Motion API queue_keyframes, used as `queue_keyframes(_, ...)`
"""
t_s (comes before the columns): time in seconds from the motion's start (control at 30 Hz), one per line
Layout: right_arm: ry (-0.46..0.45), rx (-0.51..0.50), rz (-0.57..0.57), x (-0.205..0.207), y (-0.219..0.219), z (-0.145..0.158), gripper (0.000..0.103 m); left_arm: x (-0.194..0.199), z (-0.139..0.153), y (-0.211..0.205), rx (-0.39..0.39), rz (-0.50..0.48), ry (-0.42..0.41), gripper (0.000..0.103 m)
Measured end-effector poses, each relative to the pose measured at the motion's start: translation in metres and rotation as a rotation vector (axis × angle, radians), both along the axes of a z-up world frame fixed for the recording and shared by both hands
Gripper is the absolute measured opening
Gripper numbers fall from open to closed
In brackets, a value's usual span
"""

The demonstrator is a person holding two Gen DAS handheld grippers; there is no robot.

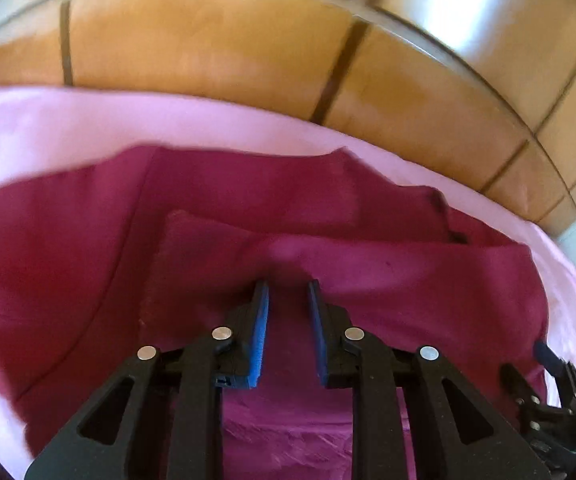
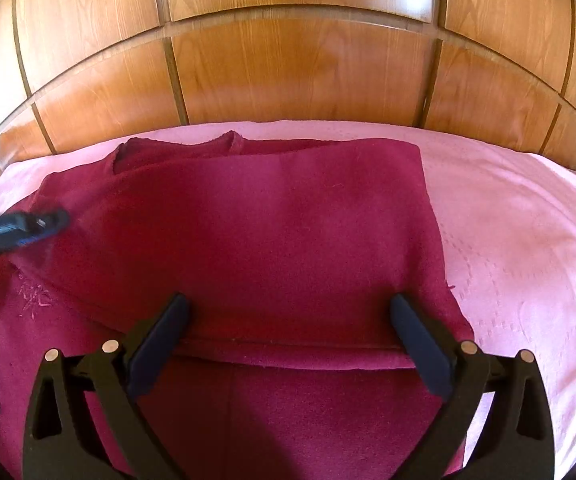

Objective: Fold small clothes
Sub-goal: 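Grasp the maroon sleeve cuff with the left gripper and lift it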

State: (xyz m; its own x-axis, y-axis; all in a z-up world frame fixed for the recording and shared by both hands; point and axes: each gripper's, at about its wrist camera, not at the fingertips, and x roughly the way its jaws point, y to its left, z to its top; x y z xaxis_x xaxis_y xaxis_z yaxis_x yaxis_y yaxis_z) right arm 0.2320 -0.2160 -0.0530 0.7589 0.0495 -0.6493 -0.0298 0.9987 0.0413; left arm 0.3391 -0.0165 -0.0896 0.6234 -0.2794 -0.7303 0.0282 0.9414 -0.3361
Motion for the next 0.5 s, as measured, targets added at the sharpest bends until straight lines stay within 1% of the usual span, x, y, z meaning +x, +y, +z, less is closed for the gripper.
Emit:
queue_keyframes(0.07,-0.004,-0.006,-0.001,-0.001,0.000,-0.001,0.101,0.000,-0.003,0.007,-0.046,0.001,-0.005,0.018)
queue_keyframes(0.2,-0.007,-0.012,-0.003,-0.001,0.000,-0.002,0.101,0.001,-0.004,0.005,-0.040,-0.002,-0.011,0.017)
queue_keyframes(0.27,-0.007,-0.014,-0.003,0.000,0.000,-0.001,0.101,-0.003,-0.001,0.005,-0.020,0.011,-0.001,0.017)
queue_keyframes(0.37,-0.008,-0.015,-0.003,0.000,0.000,-0.001,0.101,-0.021,0.008,0.009,0.071,0.046,-0.009,0.017)
queue_keyframes(0.4,-0.008,-0.016,-0.003,0.000,0.000,-0.001,0.101,-0.030,0.011,0.014,0.090,0.060,-0.012,0.017)
queue_keyframes(0.43,-0.008,-0.017,-0.003,0.000,0.000,-0.001,0.101,-0.039,0.013,0.020,0.090,0.071,-0.017,0.017)
queue_keyframes(0.5,-0.009,-0.021,-0.004,0.000,0.000,-0.001,0.101,-0.059,0.016,0.037,0.062,0.087,-0.030,0.018)
